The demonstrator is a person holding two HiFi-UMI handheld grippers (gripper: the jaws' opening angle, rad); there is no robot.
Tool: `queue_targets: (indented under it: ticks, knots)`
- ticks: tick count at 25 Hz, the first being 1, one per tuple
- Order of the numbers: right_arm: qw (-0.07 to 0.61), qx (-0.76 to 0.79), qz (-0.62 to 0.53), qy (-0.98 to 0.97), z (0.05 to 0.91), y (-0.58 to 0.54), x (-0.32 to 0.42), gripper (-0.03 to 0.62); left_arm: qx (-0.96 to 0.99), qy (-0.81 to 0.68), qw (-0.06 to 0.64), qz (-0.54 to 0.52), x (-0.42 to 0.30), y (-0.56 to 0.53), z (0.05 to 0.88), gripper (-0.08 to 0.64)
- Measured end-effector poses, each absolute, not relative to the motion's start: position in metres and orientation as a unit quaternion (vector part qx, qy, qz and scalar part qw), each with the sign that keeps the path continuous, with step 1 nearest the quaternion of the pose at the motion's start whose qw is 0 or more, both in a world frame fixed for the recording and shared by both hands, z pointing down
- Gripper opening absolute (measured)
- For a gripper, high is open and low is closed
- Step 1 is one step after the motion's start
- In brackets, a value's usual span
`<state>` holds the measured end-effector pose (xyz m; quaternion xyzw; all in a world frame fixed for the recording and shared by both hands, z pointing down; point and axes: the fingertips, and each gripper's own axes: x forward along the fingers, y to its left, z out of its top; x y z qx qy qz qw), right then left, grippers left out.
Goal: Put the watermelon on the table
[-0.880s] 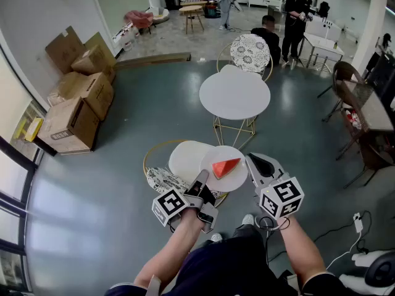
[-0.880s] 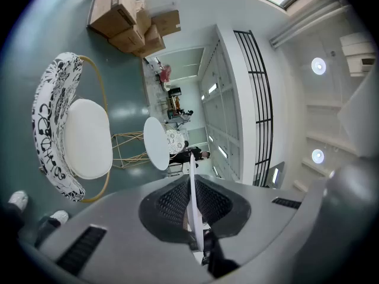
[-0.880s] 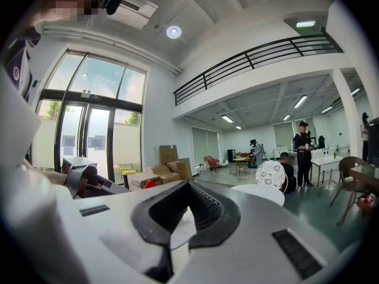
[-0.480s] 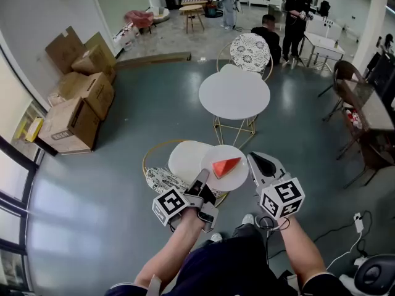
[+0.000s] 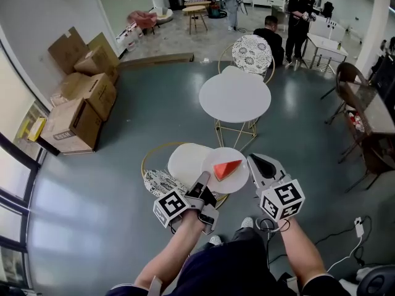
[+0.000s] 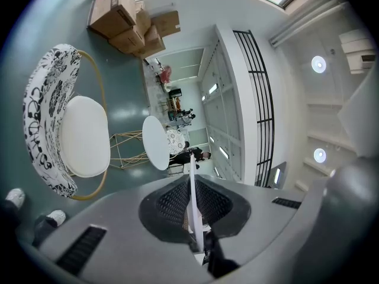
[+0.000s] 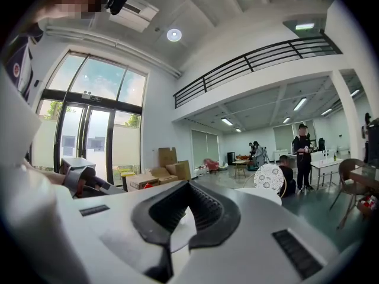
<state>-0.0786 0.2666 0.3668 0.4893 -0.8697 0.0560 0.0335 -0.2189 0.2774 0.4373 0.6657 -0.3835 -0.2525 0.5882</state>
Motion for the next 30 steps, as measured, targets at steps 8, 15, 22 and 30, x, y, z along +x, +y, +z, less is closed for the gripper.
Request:
queue_targets:
  ticks: [8, 15, 22, 30]
  knots:
    - [0.032, 0.479, 0.06, -0.875, 0.367, 0.241, -0.044, 0.003, 0.664, -0.391, 0.584, -0.254, -0.185, 0.253, 0.435, 0.018]
    - [0.028, 0.465, 0.062, -0.883, 0.365, 0.212, -0.015, 0.003, 0.662, -0.402, 0.577, -0.257, -0.157, 0.226, 0.431, 0.018]
    - [0.019, 0.452, 0.063, -0.89, 0.363, 0.187, 0.008, 0.003, 0.664, -0.415, 0.568, -0.253, -0.131, 0.204, 0.426, 0.018]
    - [0.018, 0.442, 0.049, -0.896, 0.351, 0.17, 0.024, 0.003, 0.655, -0.426, 0.569, -0.257, -0.114, 0.189, 0.43, 0.018]
